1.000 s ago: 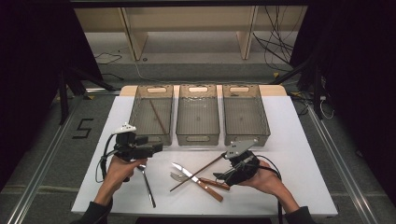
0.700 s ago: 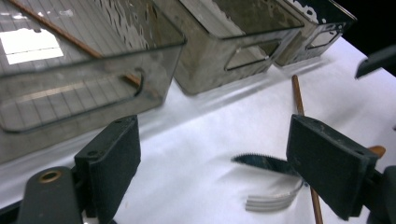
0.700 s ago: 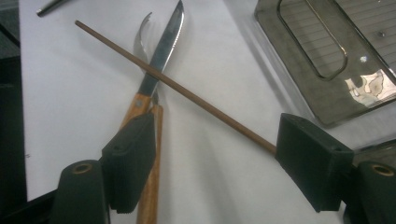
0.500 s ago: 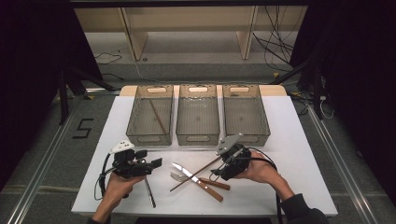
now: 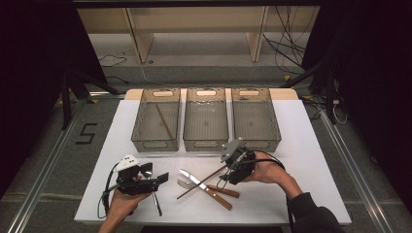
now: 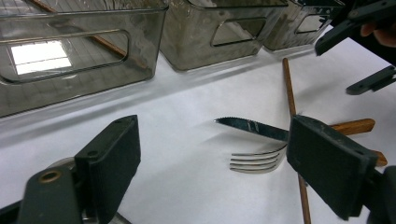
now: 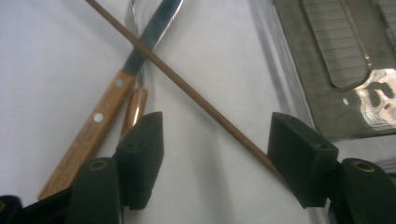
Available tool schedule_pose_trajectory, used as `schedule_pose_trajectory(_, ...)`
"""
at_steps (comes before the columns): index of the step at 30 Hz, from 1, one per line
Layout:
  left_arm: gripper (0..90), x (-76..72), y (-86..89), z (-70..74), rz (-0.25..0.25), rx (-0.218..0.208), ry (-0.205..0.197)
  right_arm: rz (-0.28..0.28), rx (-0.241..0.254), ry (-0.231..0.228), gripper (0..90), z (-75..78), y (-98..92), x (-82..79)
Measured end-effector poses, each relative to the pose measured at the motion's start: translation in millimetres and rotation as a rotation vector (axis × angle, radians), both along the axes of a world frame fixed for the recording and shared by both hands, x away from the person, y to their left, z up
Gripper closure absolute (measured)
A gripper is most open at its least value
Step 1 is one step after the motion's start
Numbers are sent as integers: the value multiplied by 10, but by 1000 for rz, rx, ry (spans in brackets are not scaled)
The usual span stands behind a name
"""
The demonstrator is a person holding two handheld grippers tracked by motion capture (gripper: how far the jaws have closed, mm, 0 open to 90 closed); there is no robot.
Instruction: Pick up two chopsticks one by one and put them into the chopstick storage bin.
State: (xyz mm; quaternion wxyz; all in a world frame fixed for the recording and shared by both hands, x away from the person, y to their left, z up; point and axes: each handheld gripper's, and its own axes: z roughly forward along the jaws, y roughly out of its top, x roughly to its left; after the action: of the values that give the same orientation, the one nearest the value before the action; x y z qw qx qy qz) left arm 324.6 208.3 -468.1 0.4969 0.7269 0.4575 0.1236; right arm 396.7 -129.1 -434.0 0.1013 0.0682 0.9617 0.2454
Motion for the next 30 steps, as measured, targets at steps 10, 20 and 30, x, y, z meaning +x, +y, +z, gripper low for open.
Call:
schedule_pose_trajectory(10, 174, -67, 1, -17, 13, 35, -23, 59, -85, -1, 430, -116, 175, 107)
schedule_pose_trajectory(20, 174, -108, 20, -29, 16, 20, -32, 112, -159, -8, 511, -176, 305, 165)
schedule_pose_trajectory(30, 174, -100, 27, -47, 6, 20, -22, 135, -179, 14, 545, -245, 354, 219)
